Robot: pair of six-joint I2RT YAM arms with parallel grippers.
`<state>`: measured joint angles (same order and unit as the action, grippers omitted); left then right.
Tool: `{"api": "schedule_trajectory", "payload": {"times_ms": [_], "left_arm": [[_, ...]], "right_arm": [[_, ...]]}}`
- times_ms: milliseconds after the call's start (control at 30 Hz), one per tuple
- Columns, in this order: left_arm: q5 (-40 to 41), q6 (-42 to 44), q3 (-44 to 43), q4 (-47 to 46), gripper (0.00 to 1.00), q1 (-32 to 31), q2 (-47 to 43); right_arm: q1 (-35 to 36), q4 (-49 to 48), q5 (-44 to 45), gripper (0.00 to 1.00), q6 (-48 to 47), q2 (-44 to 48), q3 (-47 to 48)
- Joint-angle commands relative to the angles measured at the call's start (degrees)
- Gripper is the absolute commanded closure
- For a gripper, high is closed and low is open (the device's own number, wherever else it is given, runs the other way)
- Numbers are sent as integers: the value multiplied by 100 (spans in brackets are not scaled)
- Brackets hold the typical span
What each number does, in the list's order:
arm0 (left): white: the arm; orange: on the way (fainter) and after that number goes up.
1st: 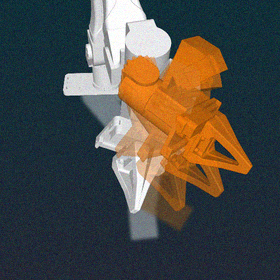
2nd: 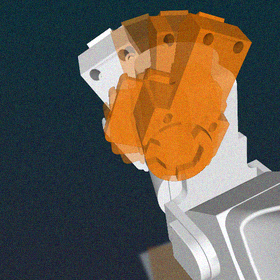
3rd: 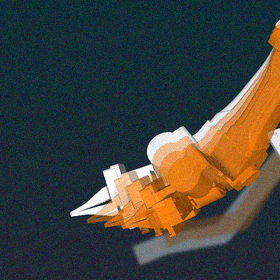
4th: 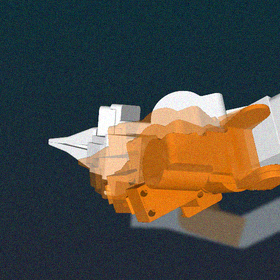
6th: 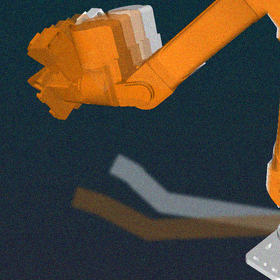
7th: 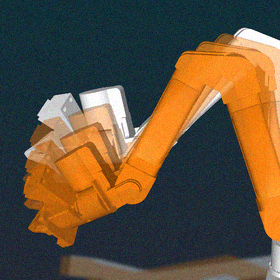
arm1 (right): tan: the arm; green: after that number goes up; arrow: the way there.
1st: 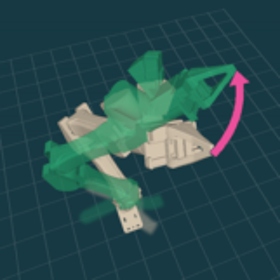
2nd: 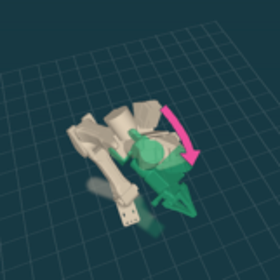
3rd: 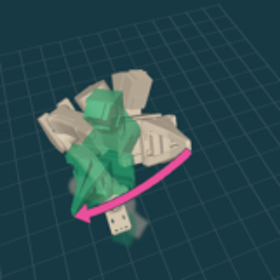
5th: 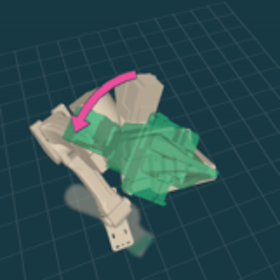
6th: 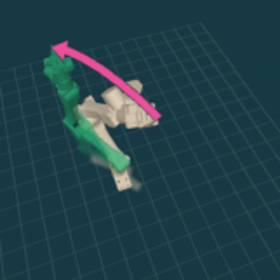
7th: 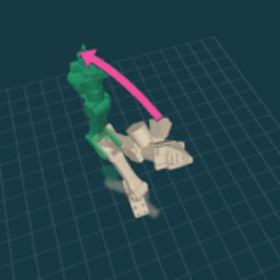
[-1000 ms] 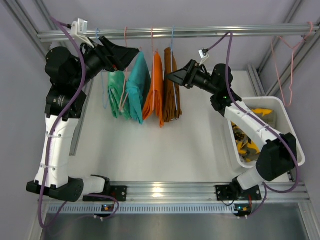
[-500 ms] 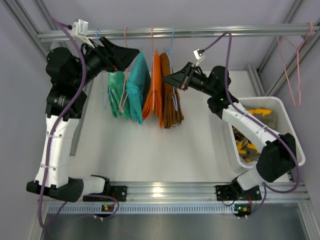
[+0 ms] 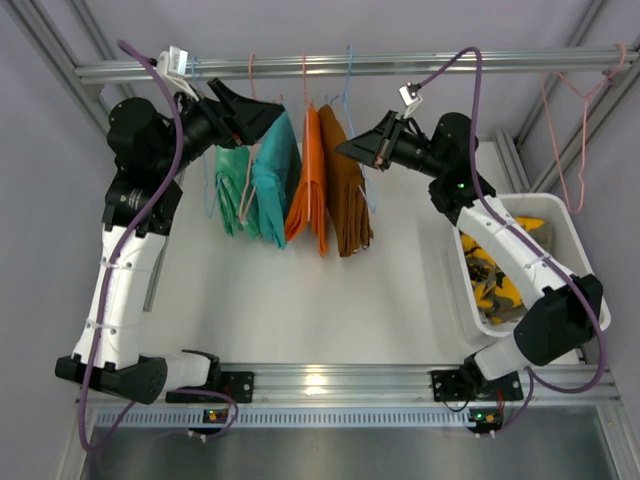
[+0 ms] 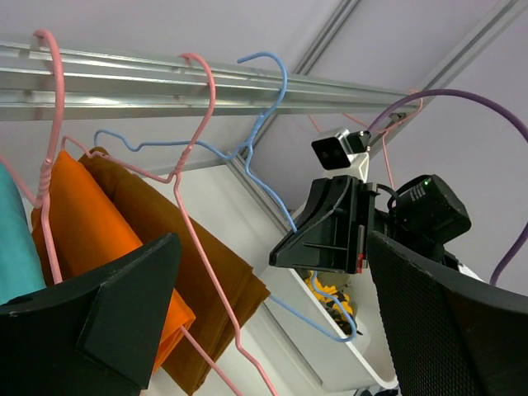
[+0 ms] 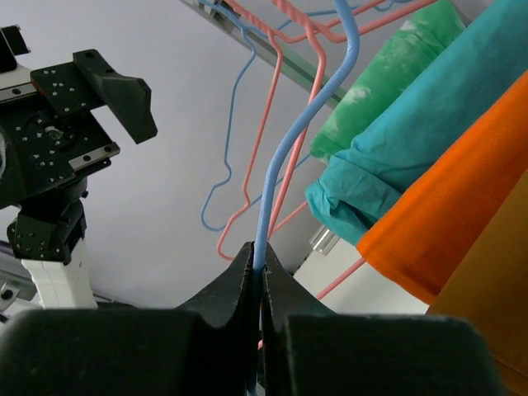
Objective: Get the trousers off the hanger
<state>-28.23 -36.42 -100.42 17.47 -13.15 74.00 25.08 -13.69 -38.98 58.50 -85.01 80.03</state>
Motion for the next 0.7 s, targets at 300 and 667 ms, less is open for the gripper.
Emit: {"api": "schedule_trajectory", "payload": {"times_ms": [300,667], "left_arm": [[-315,-286,119,-771,1,31,-131],[-535,-752,436,-1071,6,-293,88]], "right_arm": [[-258,-793,330,100,-418,1301,480],[-258,-248,689,100,-629,2515,-996]]}}
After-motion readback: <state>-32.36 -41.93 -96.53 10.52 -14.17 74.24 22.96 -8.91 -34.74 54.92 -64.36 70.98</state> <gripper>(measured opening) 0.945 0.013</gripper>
